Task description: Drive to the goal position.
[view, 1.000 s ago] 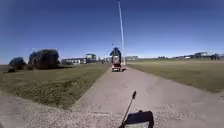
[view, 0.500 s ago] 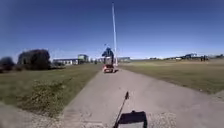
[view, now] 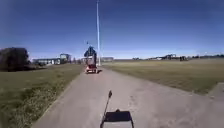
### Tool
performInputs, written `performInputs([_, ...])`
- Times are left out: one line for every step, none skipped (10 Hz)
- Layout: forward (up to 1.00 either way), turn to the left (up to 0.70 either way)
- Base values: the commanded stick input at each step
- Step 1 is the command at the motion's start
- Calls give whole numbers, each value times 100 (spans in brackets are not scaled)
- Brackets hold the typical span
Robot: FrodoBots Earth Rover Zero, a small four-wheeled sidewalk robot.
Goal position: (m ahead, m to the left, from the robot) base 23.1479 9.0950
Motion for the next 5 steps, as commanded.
performInputs([100,-40])
performInputs([100,-40])
performInputs([100,-40])
performInputs([100,-40])
performInputs([100,-38])
